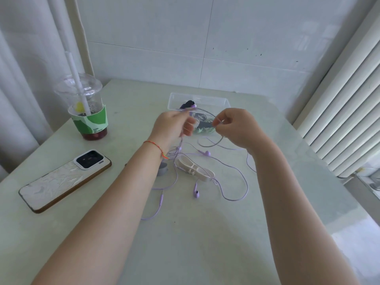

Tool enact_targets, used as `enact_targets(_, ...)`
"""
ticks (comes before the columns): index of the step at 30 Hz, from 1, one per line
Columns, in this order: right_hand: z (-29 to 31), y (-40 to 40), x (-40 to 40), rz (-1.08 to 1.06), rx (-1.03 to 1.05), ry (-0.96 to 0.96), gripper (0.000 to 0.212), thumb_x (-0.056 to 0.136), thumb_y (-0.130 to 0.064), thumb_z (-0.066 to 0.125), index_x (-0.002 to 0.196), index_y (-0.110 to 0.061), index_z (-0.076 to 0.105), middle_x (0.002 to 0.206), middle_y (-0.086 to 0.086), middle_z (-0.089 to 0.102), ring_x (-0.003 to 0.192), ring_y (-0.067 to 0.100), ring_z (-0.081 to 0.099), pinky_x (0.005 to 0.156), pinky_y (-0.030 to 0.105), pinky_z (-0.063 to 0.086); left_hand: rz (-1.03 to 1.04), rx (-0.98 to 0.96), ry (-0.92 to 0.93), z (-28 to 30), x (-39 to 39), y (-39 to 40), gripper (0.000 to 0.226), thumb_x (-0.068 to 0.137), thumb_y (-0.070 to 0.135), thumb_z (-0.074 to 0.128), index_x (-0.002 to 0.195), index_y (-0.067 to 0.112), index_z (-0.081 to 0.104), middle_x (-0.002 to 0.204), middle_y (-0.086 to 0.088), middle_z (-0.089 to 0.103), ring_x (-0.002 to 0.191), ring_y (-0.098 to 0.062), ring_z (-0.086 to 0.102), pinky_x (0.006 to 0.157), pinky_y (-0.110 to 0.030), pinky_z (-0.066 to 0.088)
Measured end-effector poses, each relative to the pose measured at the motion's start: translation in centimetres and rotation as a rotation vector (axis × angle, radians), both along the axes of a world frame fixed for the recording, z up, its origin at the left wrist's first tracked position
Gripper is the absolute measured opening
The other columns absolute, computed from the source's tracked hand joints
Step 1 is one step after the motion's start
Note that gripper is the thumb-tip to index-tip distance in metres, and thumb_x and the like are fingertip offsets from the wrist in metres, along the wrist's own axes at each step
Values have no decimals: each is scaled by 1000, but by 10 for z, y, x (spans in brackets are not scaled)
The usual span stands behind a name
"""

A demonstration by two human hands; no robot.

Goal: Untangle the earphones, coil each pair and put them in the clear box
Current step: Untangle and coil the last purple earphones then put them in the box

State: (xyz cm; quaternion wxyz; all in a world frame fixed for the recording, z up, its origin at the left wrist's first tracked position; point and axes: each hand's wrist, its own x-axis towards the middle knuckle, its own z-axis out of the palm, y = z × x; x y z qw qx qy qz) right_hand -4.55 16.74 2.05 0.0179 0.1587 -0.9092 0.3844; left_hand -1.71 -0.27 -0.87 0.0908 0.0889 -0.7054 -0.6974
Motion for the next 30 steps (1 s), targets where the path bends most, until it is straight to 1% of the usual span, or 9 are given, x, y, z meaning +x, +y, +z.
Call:
enact_targets(3, -3, 6, -8, -120, -24, -5, 16, 85, -11, 54, 86, -15, 70, 74, 3, 63, 62, 17, 56, 54, 25, 40, 197, 258, -43, 3, -5, -13, 33, 100, 26, 48, 74, 9, 58, 38, 4, 47, 33, -13, 46, 49, -24, 49)
enact_targets(7, -3, 15, -17, -373, -166, 37, 21, 92, -16, 48, 105, -10, 62, 92, 9, 64, 75, 29, 64, 64, 32, 50, 329, 202, -100, 0, -6, -25, 24, 93, 18, 45, 71, 13, 52, 33, 10, 28, 28, -12, 23, 43, -22, 27)
enact_targets(9, -2, 17, -16, -317, -44, 20, 29, 89, -22, 59, 117, -13, 57, 109, 7, 61, 82, 23, 59, 68, 29, 45, 238, 111, -159, 1, -4, -24, 21, 87, 15, 45, 66, 14, 49, 35, 10, 25, 30, -12, 19, 44, -20, 18)
enact_targets(12, -1, 10, -6, -60, 154, -110, 71, 78, -35, 78, 137, -17, 44, 126, 4, 48, 109, 20, 53, 85, 28, 41, 21, 25, -277, 5, -1, -14, 24, 84, 16, 41, 60, 16, 43, 40, 9, 23, 35, -11, 14, 43, -15, 14)
enact_targets(15, -4, -4, 2, 96, 133, -17, 68, 84, -28, 72, 143, -19, 40, 139, -1, 45, 124, 16, 47, 92, 23, 34, -143, -126, -265, 5, 1, -4, 27, 87, 14, 43, 61, 16, 45, 44, 6, 25, 36, -11, 15, 44, -17, 12)
enact_targets(18, -1, -14, 8, 194, 20, 35, 49, 87, -7, 54, 135, -20, 49, 123, -5, 60, 114, 9, 55, 89, 16, 37, -347, -248, -155, 2, 5, 1, 31, 97, 22, 46, 70, 13, 57, 47, 2, 36, 37, -13, 26, 41, -19, 20)
enact_targets(22, 0, -20, 14, 215, 35, -78, 33, 86, 0, 43, 112, -16, 57, 74, -6, 61, 72, 11, 53, 59, 18, 38, -428, -262, -72, 7, 12, 2, 32, 97, 24, 48, 74, 12, 67, 59, -7, 60, 48, -21, 50, 50, -22, 42)
enact_targets(27, 1, -12, 6, 73, 53, 2, 13, 86, -18, 56, 91, -14, 67, 72, -9, 52, 65, 7, 46, 58, 22, 33, -372, -412, -82, -3, 6, -5, 15, 86, 16, 60, 80, 5, 69, 59, 0, 64, 58, -19, 58, 66, -27, 46)
enact_targets(30, -2, -5, -6, -180, 3, 194, 14, 91, -18, 52, 96, -16, 65, 98, 2, 61, 84, 14, 49, 69, 24, 32, -261, -590, -110, -14, -1, -15, 9, 83, 10, 63, 81, 3, 69, 62, -1, 65, 60, -18, 62, 74, -33, 52)
